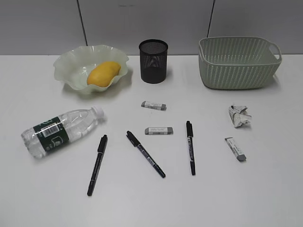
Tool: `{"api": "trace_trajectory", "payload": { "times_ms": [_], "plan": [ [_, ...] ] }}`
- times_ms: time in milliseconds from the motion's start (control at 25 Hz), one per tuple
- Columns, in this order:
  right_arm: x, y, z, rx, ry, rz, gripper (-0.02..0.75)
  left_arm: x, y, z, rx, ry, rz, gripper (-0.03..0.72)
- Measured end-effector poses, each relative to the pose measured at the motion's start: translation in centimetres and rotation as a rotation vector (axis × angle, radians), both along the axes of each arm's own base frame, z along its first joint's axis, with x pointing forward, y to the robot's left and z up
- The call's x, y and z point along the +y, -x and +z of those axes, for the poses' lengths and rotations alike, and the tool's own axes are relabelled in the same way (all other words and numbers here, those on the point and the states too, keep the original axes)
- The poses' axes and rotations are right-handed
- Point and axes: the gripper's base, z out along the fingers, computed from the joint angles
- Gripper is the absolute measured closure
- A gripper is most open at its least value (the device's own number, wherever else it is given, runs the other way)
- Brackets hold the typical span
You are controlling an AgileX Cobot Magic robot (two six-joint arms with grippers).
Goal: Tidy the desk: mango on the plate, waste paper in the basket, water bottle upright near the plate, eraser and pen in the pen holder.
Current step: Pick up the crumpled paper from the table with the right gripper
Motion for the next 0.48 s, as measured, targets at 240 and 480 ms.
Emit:
{"api": "trace_trajectory", "payload": {
  "times_ms": [240, 480],
  "plan": [
    [0.0, 0.0, 0.0, 0.000, -0.003, 0.002, 0.232, -0.2, 1.5, -0.9, -0.073, 0.001, 0.006, 0.127],
    [0.1, 0.0, 0.0, 0.001, -0.011, 0.007, 0.232, -0.5, 1.5, -0.9, -0.076, -0.008, -0.031, 0.127]
  ]
}}
